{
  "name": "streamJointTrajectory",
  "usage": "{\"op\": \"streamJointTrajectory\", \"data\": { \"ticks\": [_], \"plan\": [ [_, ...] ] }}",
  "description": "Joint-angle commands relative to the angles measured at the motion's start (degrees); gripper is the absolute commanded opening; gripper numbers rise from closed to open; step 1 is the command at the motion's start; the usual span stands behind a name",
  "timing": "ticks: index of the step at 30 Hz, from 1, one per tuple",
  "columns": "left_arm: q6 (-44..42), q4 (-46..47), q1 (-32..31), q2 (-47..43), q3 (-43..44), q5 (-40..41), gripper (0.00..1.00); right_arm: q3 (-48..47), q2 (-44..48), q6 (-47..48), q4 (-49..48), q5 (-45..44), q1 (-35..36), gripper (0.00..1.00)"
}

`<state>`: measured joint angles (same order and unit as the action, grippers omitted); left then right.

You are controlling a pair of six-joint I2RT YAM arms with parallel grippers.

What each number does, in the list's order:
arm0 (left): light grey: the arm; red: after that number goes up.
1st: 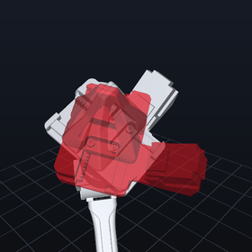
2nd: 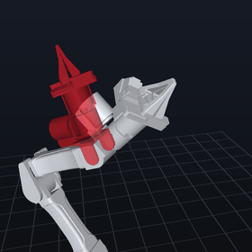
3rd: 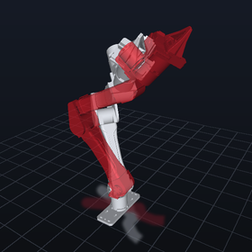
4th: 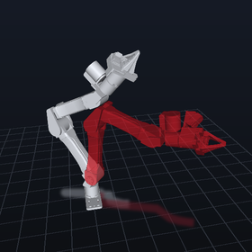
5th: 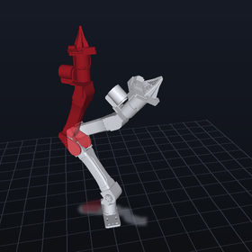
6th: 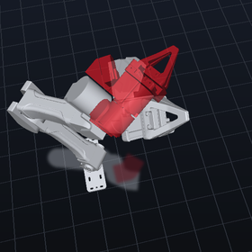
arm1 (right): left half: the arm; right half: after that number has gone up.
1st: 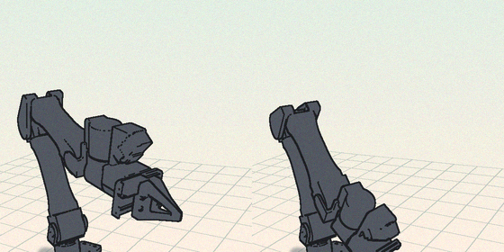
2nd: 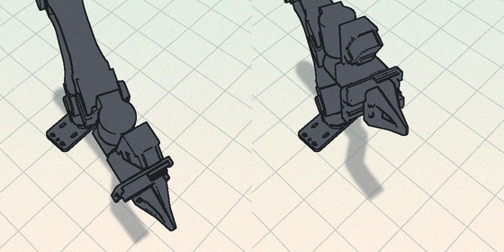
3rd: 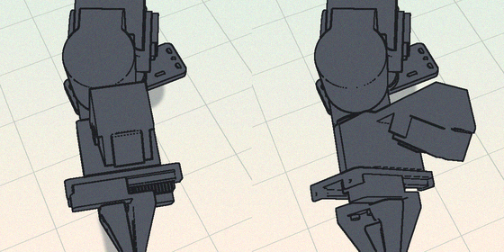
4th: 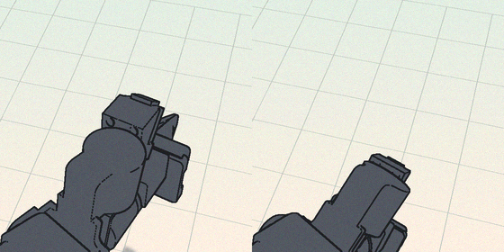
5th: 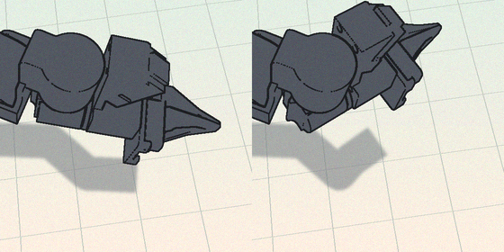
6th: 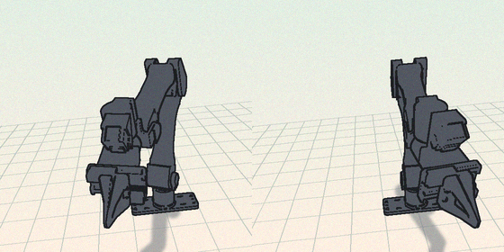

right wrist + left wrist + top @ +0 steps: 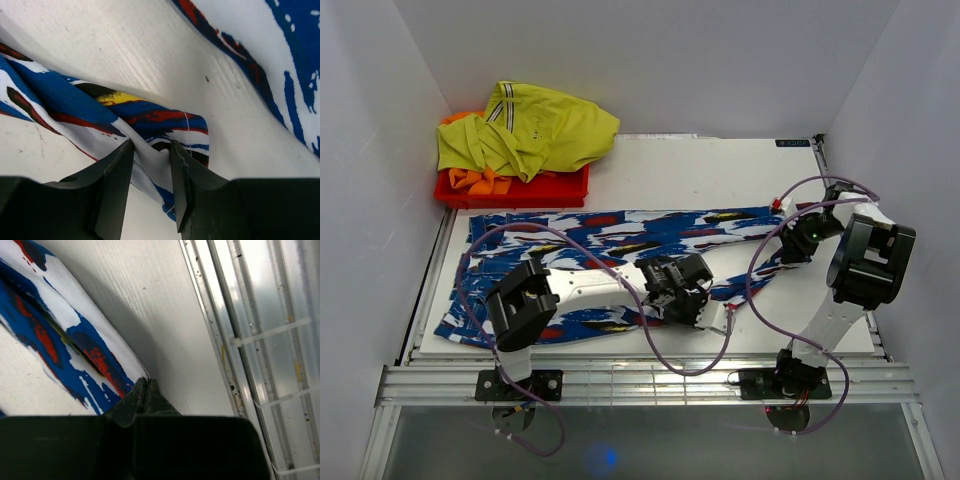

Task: Fold and stack the trousers
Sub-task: Flatten the trousers out

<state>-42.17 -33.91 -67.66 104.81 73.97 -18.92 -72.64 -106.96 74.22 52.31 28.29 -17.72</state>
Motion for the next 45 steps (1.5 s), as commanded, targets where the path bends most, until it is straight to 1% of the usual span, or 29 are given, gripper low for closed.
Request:
{"op": "streamJointTrajectory", "data": {
  "ticks": [1, 5, 7, 8, 9, 10, 11, 12, 13, 14, 15, 16, 17, 19, 22, 24, 25, 26, 28, 29, 30, 32, 33, 36, 38, 39, 41, 43, 45],
  "plan": [
    [1.0, -0.5, -0.6, -12.7, -0.1, -6.1, 0.00, -2.5, 3.2, -1.7, 1.4, -4.8, -1.0, 0.41],
    [3.9, 1.0, -0.6, -22.6, -3.0, -11.3, 0.00, -6.5, 6.2, -3.2, 3.1, -5.9, -2.8, 0.48],
    [5.6, 2.4, -0.3, -25.3, -4.5, -10.9, 0.00, -8.1, 7.3, -3.2, 6.2, -5.0, -3.1, 0.57],
    [7.7, 2.9, 1.4, -27.4, -5.2, -11.1, 0.00, -9.2, 8.2, -3.4, 7.0, -4.9, -3.1, 0.61],
    [9.1, 4.5, 3.0, -28.1, -6.3, -11.8, 0.00, -9.5, 8.6, -3.4, 8.7, -4.5, -3.1, 0.69],
    [10.6, 4.9, 4.8, -28.5, -6.8, -13.1, 0.00, -10.0, 9.3, -3.7, 9.3, -4.4, -3.1, 0.71],
    [12.9, 5.1, 8.9, -28.0, -7.1, -15.4, 0.00, -10.6, 9.6, -4.0, 9.8, -3.9, -3.1, 0.74],
    [13.9, 5.2, 11.0, -27.2, -7.5, -16.0, 0.00, -10.9, 9.7, -4.0, 11.0, -3.5, -3.3, 0.77],
    [14.7, 5.3, 13.0, -26.2, -7.7, -16.4, 0.00, -11.0, 10.0, -3.9, 11.6, -3.0, -3.4, 0.78],
    [16.1, 5.7, 17.3, -24.1, -8.0, -17.8, 0.00, -11.0, 10.2, -3.6, 12.2, -1.6, -3.6, 0.78],
    [17.1, 6.7, 19.4, -22.8, -8.4, -18.0, 0.00, -10.9, 10.3, -3.0, 13.1, -0.8, -3.6, 0.78],
    [17.6, 6.7, 21.1, -21.5, -8.4, -18.5, 0.00, -10.7, 10.5, -0.9, 15.9, 0.1, -3.6, 0.77],
    [18.0, 6.8, 24.6, -20.3, -8.5, -19.4, 0.00, -10.3, 10.7, 0.0, 17.2, 1.8, -3.6, 0.77],
    [17.7, 6.1, 26.4, -16.8, -8.4, -19.5, 0.00, -8.4, 11.5, 2.1, 21.0, 3.2, -3.5, 0.74],
    [15.7, 5.3, 27.9, -14.2, -8.9, -19.6, 0.00, -2.3, 14.7, 5.4, 21.3, 4.7, -3.4, 0.73],
    [15.3, 5.5, 28.1, -13.2, -9.8, -19.2, 0.00, 2.2, 17.2, 6.6, 17.6, 4.5, -2.9, 0.74],
    [15.0, 5.5, 28.2, -12.2, -9.9, -19.1, 0.00, 6.9, 19.7, 6.8, 15.8, 4.1, -2.7, 0.75],
    [14.9, 5.3, 28.4, -11.7, -10.0, -19.1, 0.00, 9.2, 21.0, 6.7, 10.8, 3.7, -2.4, 0.76],
    [15.2, 5.6, 28.7, -10.6, -9.9, -19.7, 0.00, 15.4, 24.8, 5.8, 4.5, 3.5, -1.9, 0.80],
    [15.2, 5.6, 28.9, -10.4, -9.9, -19.8, 0.00, 17.0, 25.8, 5.3, 1.4, 3.3, -1.6, 0.80],
    [15.4, 5.8, 28.9, -10.2, -9.8, -19.8, 0.00, 18.4, 26.6, 4.9, -4.1, 3.0, -0.6, 0.81],
    [15.5, 5.8, 29.2, -9.5, -9.6, -19.7, 0.00, 22.2, 28.8, 3.4, -9.3, 2.6, 0.6, 0.83],
    [15.4, 5.8, 29.2, -9.5, -9.5, -19.6, 0.00, 23.3, 29.4, 3.0, -14.2, 2.7, 1.4, 0.84],
    [15.8, 5.6, 29.4, -8.8, -9.0, -19.7, 0.00, 27.0, 32.1, 2.6, -20.7, 4.4, 2.2, 0.85],
    [15.9, 5.3, 29.5, -8.7, -8.9, -19.8, 0.00, 28.7, 33.7, 4.9, -23.4, 6.8, 2.2, 0.87],
    [16.1, 5.3, 29.4, -8.7, -8.8, -19.5, 0.00, 29.4, 34.2, 5.5, -24.2, 7.1, 2.7, 0.90],
    [16.2, 5.5, 29.6, -8.9, -9.1, -19.3, 0.00, 31.0, 35.1, 6.5, -27.7, 5.7, 3.9, 0.91],
    [16.5, 6.3, 29.8, -9.4, -9.6, -19.0, 0.00, 32.6, 35.0, 8.0, -29.1, 4.9, 5.3, 0.88],
    [16.8, 6.3, 30.0, -9.5, -9.7, -19.0, 0.00, 33.1, 34.3, 9.8, -30.0, 2.8, 6.8, 0.72]
  ]
}}
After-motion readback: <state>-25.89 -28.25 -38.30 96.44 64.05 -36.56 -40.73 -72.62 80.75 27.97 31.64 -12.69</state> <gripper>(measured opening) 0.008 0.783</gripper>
